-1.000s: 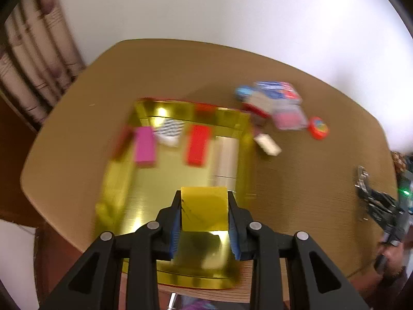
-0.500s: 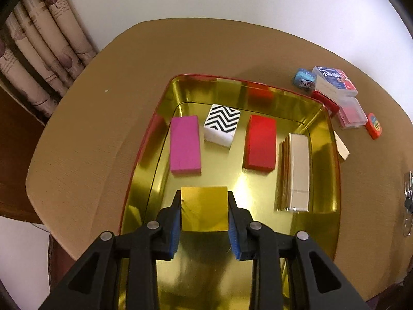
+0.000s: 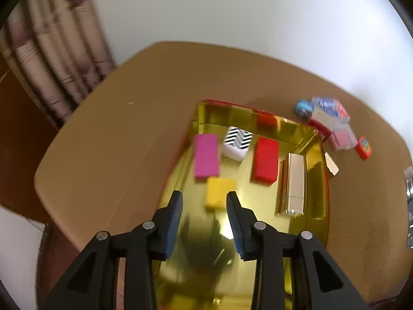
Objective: Organize rigid objects
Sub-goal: 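Lower the yellow cube into the tin and open the left tool, then lower the metal spring clip into the tin and open the right tool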
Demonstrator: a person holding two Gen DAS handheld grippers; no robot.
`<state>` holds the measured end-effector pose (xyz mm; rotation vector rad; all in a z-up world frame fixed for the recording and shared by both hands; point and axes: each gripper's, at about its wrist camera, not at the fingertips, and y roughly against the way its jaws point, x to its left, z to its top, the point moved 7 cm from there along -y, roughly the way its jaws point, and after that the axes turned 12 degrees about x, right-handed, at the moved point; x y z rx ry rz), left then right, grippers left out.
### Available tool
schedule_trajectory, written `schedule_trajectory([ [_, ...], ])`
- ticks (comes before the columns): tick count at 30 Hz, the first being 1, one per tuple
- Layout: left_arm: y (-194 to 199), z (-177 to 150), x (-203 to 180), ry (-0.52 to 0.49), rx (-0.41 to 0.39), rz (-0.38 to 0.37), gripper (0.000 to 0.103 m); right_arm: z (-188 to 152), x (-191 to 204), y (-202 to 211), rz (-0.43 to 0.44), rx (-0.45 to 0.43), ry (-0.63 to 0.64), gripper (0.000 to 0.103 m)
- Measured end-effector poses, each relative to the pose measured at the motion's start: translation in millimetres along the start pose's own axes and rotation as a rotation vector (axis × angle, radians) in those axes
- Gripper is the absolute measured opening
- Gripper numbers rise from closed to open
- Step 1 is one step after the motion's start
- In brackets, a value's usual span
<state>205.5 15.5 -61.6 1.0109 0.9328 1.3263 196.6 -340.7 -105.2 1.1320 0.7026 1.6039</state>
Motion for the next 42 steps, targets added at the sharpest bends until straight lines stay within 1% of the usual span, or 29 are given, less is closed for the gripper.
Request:
schedule_trajectory([
  [2,15.2,-17.4,13.9,0.050,-0.033,0.046,0.039,13.1,31.1,-1.3,0.059,-0.002,0.030,0.031],
  [5,30.4,-42.6,28.7,0.086,-0.090,0.105,0.039,33.3,82.5,-14.0,0.161,0.018,0.066,0.031],
  [6,35.2,-50.1,33.0,0.096,-0.110,0.127,0.039,37.0,94.4,-18.8,0.177,0.024,0.073,0.031],
  [9,44.6,-63.6,45.8,0.131,-0.161,0.146,0.039,52.1,142.3,-47.4,0.231,0.068,0.102,0.031],
  [11,48.0,-66.5,47.4,0.128,-0.183,0.145,0.039,56.7,165.2,-64.7,0.253,0.098,0.113,0.031],
  [15,47.4,-65.1,45.0,0.108,-0.212,0.162,0.039,64.6,201.3,-107.8,0.245,0.151,0.121,0.031],
  [19,35.4,-66.8,44.9,0.088,-0.175,0.135,0.039,62.1,225.4,-140.7,0.141,0.168,0.188,0.031],
  [21,30.7,-66.8,46.0,0.090,-0.160,0.119,0.039,59.0,228.9,-151.9,0.090,0.172,0.220,0.031],
  [25,27.5,-65.5,48.1,0.095,-0.157,0.119,0.039,56.4,235.3,-162.5,0.003,0.165,0.298,0.032],
  [27,25.8,-65.1,47.4,0.097,-0.151,0.115,0.039,55.9,236.9,-162.5,-0.027,0.152,0.328,0.034],
  [29,23.0,-65.7,45.3,0.088,-0.143,0.119,0.039,56.4,237.8,-159.0,-0.029,0.145,0.352,0.035],
  [31,19.9,-67.0,41.9,0.077,-0.133,0.127,0.039,59.5,237.4,-148.4,0.006,0.129,0.365,0.047],
  [33,18.9,-67.6,39.2,0.071,-0.128,0.124,0.039,63.3,232.5,-127.6,0.048,0.090,0.386,0.051],
  [34,19.0,-68.0,38.7,0.070,-0.127,0.123,0.039,66.8,228.1,-118.4,0.055,0.073,0.401,0.056],
  [35,19.7,-68.3,38.8,0.071,-0.129,0.124,0.039,73.8,217.4,-107.7,0.032,0.053,0.431,0.062],
  [36,20.3,-68.2,39.4,0.074,-0.132,0.122,0.040,78.6,208.0,-102.6,-0.004,0.048,0.464,0.072],
  [38,20.5,-67.3,40.6,0.080,-0.133,0.115,0.039,89.6,185.0,-96.7,-0.074,0.056,0.547,0.073],
  [40,18.4,-67.3,40.9,0.082,-0.124,0.112,0.039,101.0,158.4,-100.2,-0.154,0.103,0.638,0.071],
  [41,15.7,-67.3,40.3,0.081,-0.113,0.108,0.039,105.8,148.1,-104.0,-0.196,0.130,0.674,0.068],
  [42,14.1,-67.6,39.6,0.079,-0.107,0.104,0.039,111.7,138.0,-109.8,-0.231,0.161,0.719,0.059],
])
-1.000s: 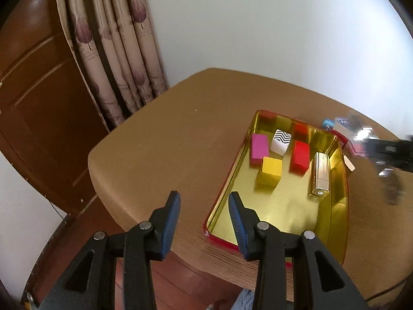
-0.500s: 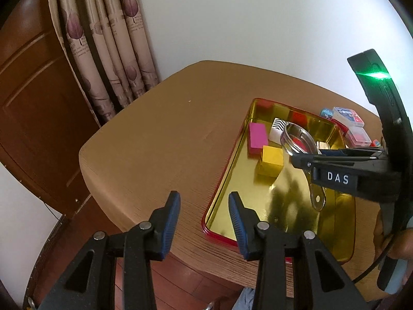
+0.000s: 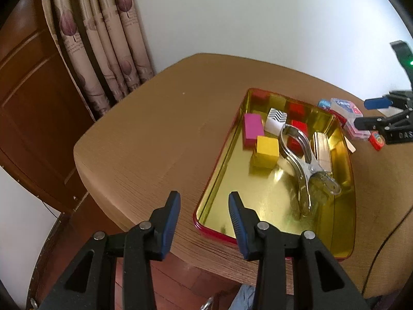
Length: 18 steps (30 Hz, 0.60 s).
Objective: Organize rigid objects
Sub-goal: 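Lower the metal spring clip into the tin and open the right tool, then grasp the MARUBI cream box with the right tool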
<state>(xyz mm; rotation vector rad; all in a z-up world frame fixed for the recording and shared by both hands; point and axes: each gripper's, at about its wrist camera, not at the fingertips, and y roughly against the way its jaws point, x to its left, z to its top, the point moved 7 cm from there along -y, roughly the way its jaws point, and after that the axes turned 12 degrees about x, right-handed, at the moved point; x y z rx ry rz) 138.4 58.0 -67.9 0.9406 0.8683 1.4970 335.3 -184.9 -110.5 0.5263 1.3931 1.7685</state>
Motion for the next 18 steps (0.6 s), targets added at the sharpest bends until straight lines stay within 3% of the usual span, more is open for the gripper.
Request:
schedule_trajectory([
  [3,-3.6,-1.0,-2.4,-0.010,0.010,0.001,0.039,5.7,-14.8,-15.2,-0.025,0.052,0.071,0.053],
  [7,-4.7,-1.4,-2.9,-0.015,0.009,0.010,0.039,17.7,-20.0,-32.6,-0.001,0.079,0.114,0.051],
  [18,-18.1,0.6,-1.1,-0.009,0.053,-0.010,0.039,47.6,-22.4,-73.2,-0.033,0.179,0.212,0.051],
])
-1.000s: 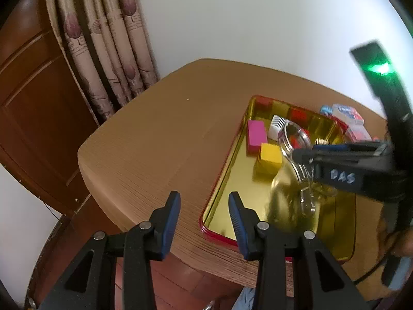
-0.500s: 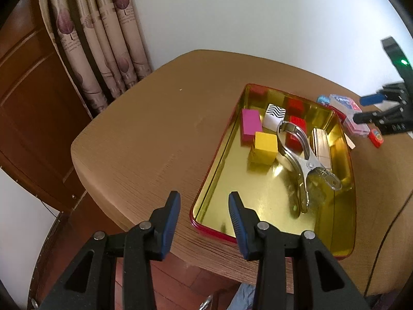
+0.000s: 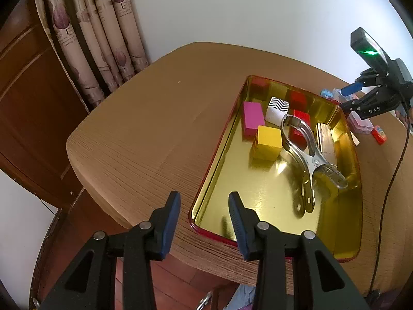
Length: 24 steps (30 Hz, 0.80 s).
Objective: Organize rigid objects
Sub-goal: 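Grasp the MARUBI cream box with the right tool, then grasp the red tape measure with the left tool while the right tool holds the MARUBI box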
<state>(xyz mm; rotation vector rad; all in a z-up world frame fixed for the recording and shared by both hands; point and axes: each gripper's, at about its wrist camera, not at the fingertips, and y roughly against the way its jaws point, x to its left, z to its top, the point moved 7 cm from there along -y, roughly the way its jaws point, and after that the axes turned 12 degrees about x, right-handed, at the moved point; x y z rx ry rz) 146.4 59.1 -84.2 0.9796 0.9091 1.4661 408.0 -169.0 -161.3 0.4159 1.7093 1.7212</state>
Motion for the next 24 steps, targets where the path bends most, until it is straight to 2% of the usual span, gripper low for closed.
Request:
schedule_trajectory([
  [2,-1.8,-0.2,0.6,0.002,0.006,-0.003,0.039,5.0,2.8,-8.0,-0.009,0.030,0.013,0.050],
  [4,-3.2,-0.5,1.5,0.004,0.009,-0.002,0.039,9.1,-7.1,-14.8,0.009,0.038,-0.005,0.042],
  [8,-5.0,-1.7,1.1,0.000,0.015,0.003,0.039,9.3,-8.3,-16.5,-0.010,0.040,-0.039,0.041],
  [10,-4.2,-2.0,1.0,-0.002,0.011,0.010,0.039,2.9,-8.4,-10.5,-0.017,0.010,-0.068,0.041],
  [12,-0.7,-2.2,1.5,-0.001,-0.005,0.021,0.039,-12.2,-9.3,7.2,0.018,-0.052,-0.129,0.041],
  [14,4.0,-2.4,1.5,-0.005,-0.026,0.036,0.039,-38.7,-16.4,24.3,0.025,-0.113,-0.218,0.041],
  [17,10.1,-3.6,-1.5,-0.019,-0.045,0.037,0.039,-99.7,-22.6,39.6,0.035,-0.157,-0.388,0.042],
  [20,21.6,-5.1,-12.4,-0.055,-0.076,0.020,0.039,-187.1,-24.9,35.1,0.034,-0.146,-0.586,0.042],
  [22,32.8,-5.6,-25.2,-0.082,-0.097,-0.028,0.039,-239.1,-21.4,24.6,0.008,-0.119,-0.675,0.042],
  [24,44.2,-7.9,-45.7,-0.129,-0.096,-0.112,0.040,-292.0,-20.6,16.7,-0.008,-0.094,-0.767,0.042],
])
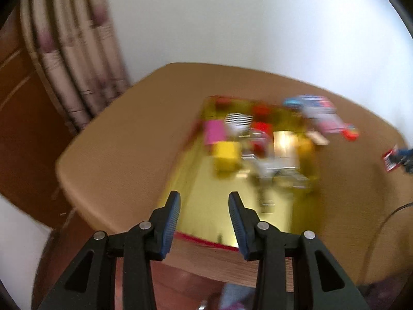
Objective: Organize rigid objects
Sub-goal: 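Grasp the red tape measure with the left tool while the right tool holds the MARUBI box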
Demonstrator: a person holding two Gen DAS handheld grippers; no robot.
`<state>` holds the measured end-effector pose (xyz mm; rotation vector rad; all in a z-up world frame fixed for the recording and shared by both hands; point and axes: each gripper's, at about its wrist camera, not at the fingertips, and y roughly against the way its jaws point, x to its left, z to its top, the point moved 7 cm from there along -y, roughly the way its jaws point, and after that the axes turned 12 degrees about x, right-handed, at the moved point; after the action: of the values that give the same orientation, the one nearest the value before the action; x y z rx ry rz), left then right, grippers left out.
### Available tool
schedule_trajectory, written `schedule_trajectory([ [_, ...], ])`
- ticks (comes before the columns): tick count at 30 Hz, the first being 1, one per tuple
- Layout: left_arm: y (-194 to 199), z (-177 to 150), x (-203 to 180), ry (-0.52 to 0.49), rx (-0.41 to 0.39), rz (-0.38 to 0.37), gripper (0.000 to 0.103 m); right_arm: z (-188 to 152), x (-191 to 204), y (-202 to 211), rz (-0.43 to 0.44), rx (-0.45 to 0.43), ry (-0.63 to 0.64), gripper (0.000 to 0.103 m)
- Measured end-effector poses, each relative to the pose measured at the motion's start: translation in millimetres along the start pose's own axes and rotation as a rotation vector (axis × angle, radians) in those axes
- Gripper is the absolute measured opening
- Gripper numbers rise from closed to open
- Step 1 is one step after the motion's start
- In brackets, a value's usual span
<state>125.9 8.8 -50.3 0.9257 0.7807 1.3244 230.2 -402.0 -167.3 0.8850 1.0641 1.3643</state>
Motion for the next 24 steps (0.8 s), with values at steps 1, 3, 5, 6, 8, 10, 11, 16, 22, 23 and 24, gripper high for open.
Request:
schedule_trajectory([
  [1,2.9,1.6,-13.5,-0.029,0.008,-0.045,0.039,-12.3,-8.8,-1.0,-0.024,-0.002,-0.023,0.042],
  [3,5.3,7.8,-48.1,-0.094,0.052,-0.152,0.039,-39.0,-30.3,1.9,-0.054,-0.013,-0.072,0.042],
  [5,7.5,19.3,-93.5,-0.174,0.094,-0.241,0.040,-56.0,-44.5,-2.8,-0.080,-0.020,-0.107,0.042],
  [6,6.3,25.5,-111.4,-0.196,0.117,-0.259,0.040,-60.8,-52.1,-2.4,-0.086,-0.022,-0.116,0.042],
  [8,3.8,39.4,-158.6,-0.251,0.165,-0.301,0.041,-78.1,-63.7,-5.2,-0.071,-0.043,-0.137,0.042],
  [10,-6.8,54.6,-197.5,-0.253,0.220,-0.324,0.050,-79.3,-65.3,-3.1,-0.066,-0.071,-0.146,0.042],
  [11,-15.1,64.0,-215.3,-0.242,0.250,-0.319,0.050,-80.8,-66.0,-3.4,-0.047,-0.086,-0.153,0.042],
  [16,-63.9,104.9,-280.3,-0.136,0.410,-0.323,0.050,-79.5,-66.8,-3.7,0.030,-0.134,-0.160,0.042],
  [22,-113.7,137.1,-315.8,-0.051,0.461,-0.166,0.050,-90.3,-74.6,-2.6,0.109,-0.177,-0.170,0.041],
  [23,-120.6,140.4,-318.5,-0.039,0.475,-0.155,0.050,-91.9,-75.4,-3.5,0.123,-0.184,-0.172,0.041],
  [24,-125.8,144.5,-319.2,-0.023,0.478,-0.133,0.050,-94.2,-76.3,-4.8,0.139,-0.189,-0.174,0.041],
])
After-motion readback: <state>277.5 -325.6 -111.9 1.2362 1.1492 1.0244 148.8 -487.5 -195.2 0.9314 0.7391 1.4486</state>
